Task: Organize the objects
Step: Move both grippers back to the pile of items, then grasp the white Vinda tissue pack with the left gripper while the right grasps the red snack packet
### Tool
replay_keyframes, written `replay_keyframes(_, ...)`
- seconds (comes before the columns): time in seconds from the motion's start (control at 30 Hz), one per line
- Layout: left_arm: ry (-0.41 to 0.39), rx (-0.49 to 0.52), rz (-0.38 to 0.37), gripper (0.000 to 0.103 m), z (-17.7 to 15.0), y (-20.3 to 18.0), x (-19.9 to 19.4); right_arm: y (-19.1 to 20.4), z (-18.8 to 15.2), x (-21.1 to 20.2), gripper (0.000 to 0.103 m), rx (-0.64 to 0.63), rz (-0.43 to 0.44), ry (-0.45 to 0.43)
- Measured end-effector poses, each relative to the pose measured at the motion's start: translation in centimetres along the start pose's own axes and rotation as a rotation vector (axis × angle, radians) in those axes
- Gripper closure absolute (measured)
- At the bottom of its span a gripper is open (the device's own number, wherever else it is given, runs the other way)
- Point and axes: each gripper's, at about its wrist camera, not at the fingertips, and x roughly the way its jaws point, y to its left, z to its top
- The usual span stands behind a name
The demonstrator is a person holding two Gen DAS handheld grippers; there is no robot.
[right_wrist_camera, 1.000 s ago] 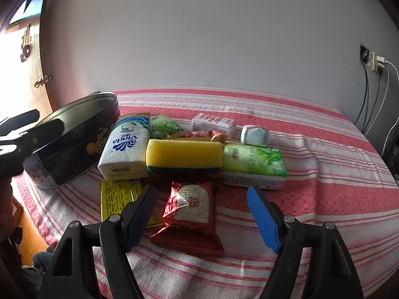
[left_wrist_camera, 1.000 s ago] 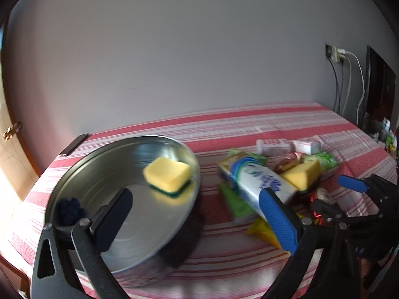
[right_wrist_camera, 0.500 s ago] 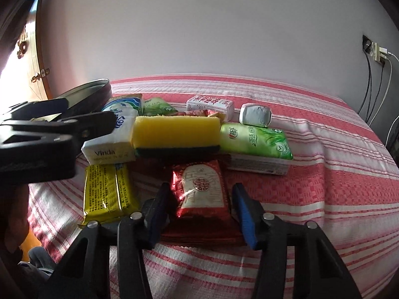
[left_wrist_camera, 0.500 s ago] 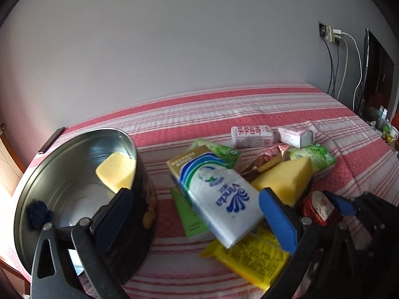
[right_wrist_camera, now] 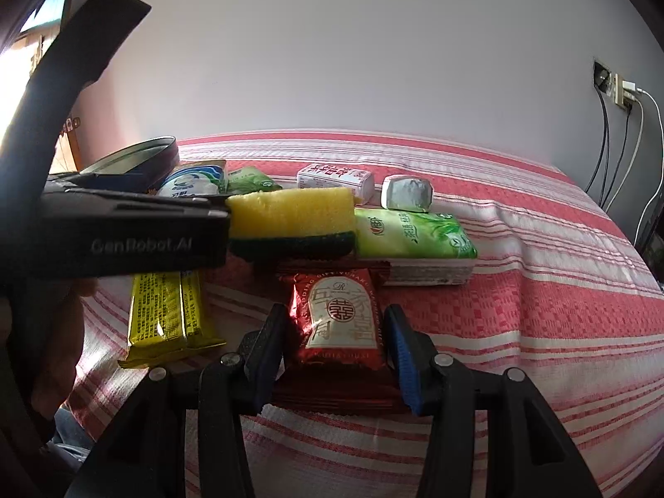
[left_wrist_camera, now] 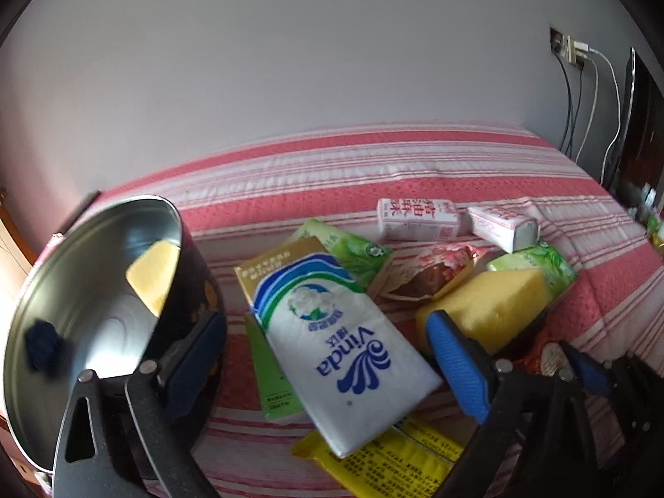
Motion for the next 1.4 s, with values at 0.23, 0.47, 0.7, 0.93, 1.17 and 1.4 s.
replay_keyframes(0.23, -0.010, -0.031, 0.005, 0.020, 0.2, 0.9, 0.2, 0.2, 0.0, -0.1, 0.054, -0.015, -0.014, -0.002)
replay_keyframes(0.47, -0.012, -0.003, -0.022, 0.031, -0.4, 0.4, 0.2, -0.5, -0.1, -0.4, 0.056, 0.030, 0.014, -0.024)
replay_keyframes(0.7, 0.003, -0.020, -0.054, 0.029, 0.0, 0.7, 0.5, -0.4, 0.0, -0.4, 0.056, 0.024, 0.002, -0.019)
replay_keyframes(0.93, 0.005, -0.011, -0.073, 0.037, -0.1, 0.8, 0.5, -0.3, 0.0, -0.3, 0.056, 0.018, -0.007, -0.021)
replay_keyframes(1.17, 0.001, 0.005, -0.093, 0.042, -0.2, 0.7, 0.0, -0.4, 0.0, -0.3, 0.056, 0.020, -0.003, -0.027)
replay_keyframes(1.4, -0.011, 0.013, -0.110, 0.045, -0.6, 0.7, -0.6, -0.3, 0.0, -0.3, 0.056, 0.020, -0.005, -0.034)
